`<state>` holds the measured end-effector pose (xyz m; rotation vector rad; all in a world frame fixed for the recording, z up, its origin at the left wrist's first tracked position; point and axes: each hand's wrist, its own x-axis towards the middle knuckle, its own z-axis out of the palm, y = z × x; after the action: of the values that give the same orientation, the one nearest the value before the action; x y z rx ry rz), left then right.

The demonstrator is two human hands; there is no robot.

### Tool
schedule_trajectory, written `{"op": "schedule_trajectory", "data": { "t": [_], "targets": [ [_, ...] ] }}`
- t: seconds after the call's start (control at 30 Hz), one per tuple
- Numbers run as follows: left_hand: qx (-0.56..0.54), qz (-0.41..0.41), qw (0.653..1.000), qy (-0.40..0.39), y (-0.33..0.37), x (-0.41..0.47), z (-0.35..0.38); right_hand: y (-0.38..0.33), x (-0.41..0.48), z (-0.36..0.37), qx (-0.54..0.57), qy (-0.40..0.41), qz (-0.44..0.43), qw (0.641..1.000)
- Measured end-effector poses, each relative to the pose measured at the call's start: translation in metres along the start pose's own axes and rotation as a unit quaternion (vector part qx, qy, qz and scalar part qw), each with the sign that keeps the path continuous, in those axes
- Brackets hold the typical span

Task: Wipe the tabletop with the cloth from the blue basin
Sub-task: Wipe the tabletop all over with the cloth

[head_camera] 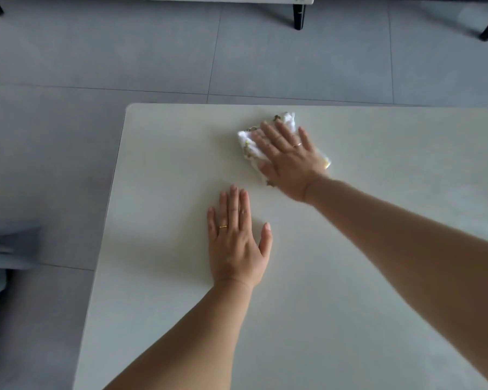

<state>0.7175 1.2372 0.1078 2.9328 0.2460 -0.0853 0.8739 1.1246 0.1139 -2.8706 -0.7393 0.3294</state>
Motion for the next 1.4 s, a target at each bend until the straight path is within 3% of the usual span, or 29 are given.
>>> {"op": "schedule_trajectory", "data": {
  "t": [0.03, 0.1, 0.17, 0.2, 0.23, 0.3, 0.4, 0.5, 0.6, 0.7, 0.77, 0.83, 0.9, 0.93, 1.07, 1.17, 1.23, 1.3, 1.4],
  "targets": [
    [-0.001, 0.001, 1.000, 0.000, 0.000, 0.000, 0.000, 0.019, 0.004, -0.004, -0.008, 0.004, 0.015, 1.000],
    [0.000, 0.005, 1.000, 0.003, -0.001, 0.001, 0.001, 0.050, 0.015, -0.009, 0.016, 0.032, 0.154, 0.987],
    [0.003, 0.004, 1.000, 0.005, -0.001, 0.002, 0.002, 0.044, 0.030, -0.010, 0.050, 0.050, 0.298, 0.952],
    [0.003, 0.003, 1.000, 0.003, -0.001, 0.002, 0.003, 0.027, 0.037, -0.009, 0.050, 0.052, 0.316, 0.946],
    [0.001, 0.002, 1.000, 0.001, -0.001, 0.000, 0.003, 0.008, 0.043, -0.005, 0.045, 0.048, 0.290, 0.955],
    [-0.001, 0.000, 1.000, 0.004, 0.000, 0.000, 0.002, -0.025, 0.048, 0.001, 0.029, 0.023, 0.153, 0.988],
    [0.000, 0.000, 1.000, 0.000, -0.001, 0.000, 0.000, -0.016, 0.044, -0.006, -0.001, -0.021, 0.001, 1.000],
    [0.003, 0.005, 1.000, 0.000, -0.002, 0.001, 0.000, 0.046, 0.021, -0.014, -0.004, 0.014, 0.032, 0.999],
    [0.004, 0.008, 1.000, 0.003, -0.002, 0.002, -0.001, 0.111, -0.015, -0.020, 0.001, 0.049, 0.189, 0.981],
    [0.006, 0.001, 1.000, -0.002, -0.002, 0.002, 0.000, 0.090, -0.013, -0.014, 0.027, 0.053, 0.335, 0.940],
    [0.010, 0.003, 1.000, 0.001, -0.002, 0.001, 0.000, 0.048, -0.007, -0.006, 0.039, 0.057, 0.286, 0.956],
    [0.012, 0.000, 1.000, 0.002, -0.002, 0.001, 0.000, 0.024, -0.013, 0.001, 0.022, 0.026, 0.133, 0.991],
    [0.010, 0.002, 1.000, 0.008, -0.002, 0.001, 0.000, 0.048, -0.025, -0.006, -0.005, -0.005, 0.037, 0.999],
    [0.012, 0.004, 1.000, 0.010, -0.003, 0.002, 0.001, 0.071, -0.033, -0.009, -0.011, 0.003, 0.041, 0.999],
    [0.016, 0.004, 1.000, 0.019, -0.002, 0.002, 0.003, 0.159, -0.081, -0.018, 0.029, 0.053, 0.269, 0.961],
    [0.037, 0.003, 0.999, 0.024, 0.000, 0.001, 0.006, 0.143, -0.082, -0.015, 0.060, 0.061, 0.405, 0.910],
    [0.058, 0.004, 0.998, 0.022, 0.001, 0.001, 0.007, 0.095, -0.078, -0.005, 0.062, 0.066, 0.367, 0.926],
    [0.074, 0.005, 0.997, 0.012, 0.002, 0.000, 0.006, 0.047, -0.088, 0.011, 0.036, 0.061, 0.229, 0.971],
    [0.082, -0.001, 0.997, 0.013, 0.004, -0.005, 0.002, 0.052, -0.121, 0.013, 0.005, 0.018, 0.094, 0.995]
  ]
}}
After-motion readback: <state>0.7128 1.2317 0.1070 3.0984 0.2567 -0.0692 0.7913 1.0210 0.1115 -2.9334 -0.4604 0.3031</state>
